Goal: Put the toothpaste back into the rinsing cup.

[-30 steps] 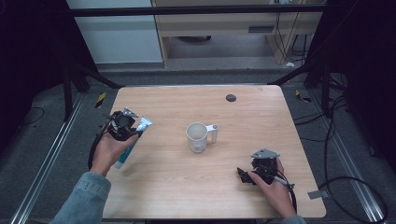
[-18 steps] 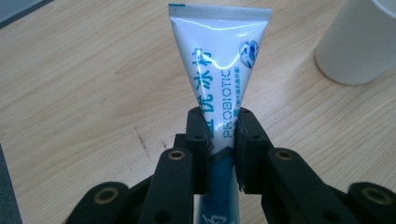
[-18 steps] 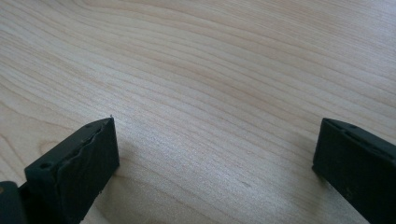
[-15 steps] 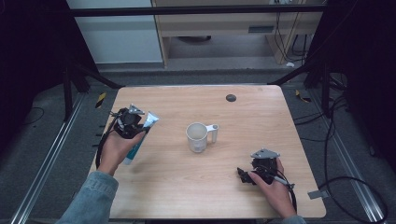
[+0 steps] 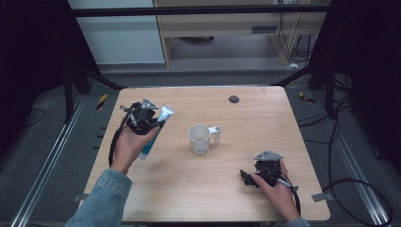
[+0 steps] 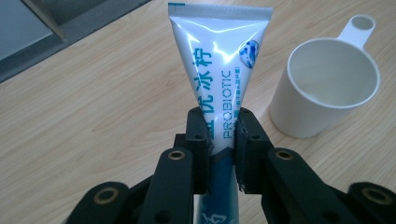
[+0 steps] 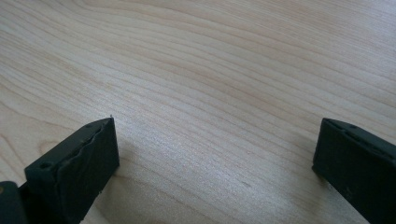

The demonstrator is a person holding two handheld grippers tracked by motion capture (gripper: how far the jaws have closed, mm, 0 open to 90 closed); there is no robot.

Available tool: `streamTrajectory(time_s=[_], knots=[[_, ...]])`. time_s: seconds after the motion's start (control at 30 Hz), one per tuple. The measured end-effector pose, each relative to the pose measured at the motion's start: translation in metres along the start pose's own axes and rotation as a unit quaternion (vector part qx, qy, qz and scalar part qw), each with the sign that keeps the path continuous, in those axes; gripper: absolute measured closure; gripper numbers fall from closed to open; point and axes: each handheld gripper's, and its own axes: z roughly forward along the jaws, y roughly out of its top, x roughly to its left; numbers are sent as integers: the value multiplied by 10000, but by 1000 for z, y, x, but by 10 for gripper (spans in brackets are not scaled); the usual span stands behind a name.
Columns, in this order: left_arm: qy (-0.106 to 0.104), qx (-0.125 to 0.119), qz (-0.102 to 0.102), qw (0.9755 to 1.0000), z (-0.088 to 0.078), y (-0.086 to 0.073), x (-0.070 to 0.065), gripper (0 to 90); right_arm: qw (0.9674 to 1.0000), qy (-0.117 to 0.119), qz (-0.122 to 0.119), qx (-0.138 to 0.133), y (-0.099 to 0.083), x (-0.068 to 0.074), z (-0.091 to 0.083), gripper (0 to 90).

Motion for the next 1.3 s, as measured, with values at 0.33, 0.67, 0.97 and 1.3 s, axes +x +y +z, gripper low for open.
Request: streamTrajectory(time_s=[0.33, 0.67, 0.97, 1.3], knots=[[-106, -173, 83, 9998, 2, 20, -17, 773, 10000, 1, -8, -1, 0, 0, 0, 4], [-179, -423, 96, 9989, -1, 37, -30, 773, 10000, 1, -9, -2, 0, 0, 0, 4], [-150, -641, 83, 9978, -4, 59, -38, 773, 10000, -4, -6, 9, 0, 0, 0, 4], [-168, -823, 103, 9964, -1, 74, -47, 774, 10000, 16, -16, 10, 0, 0, 0, 4]])
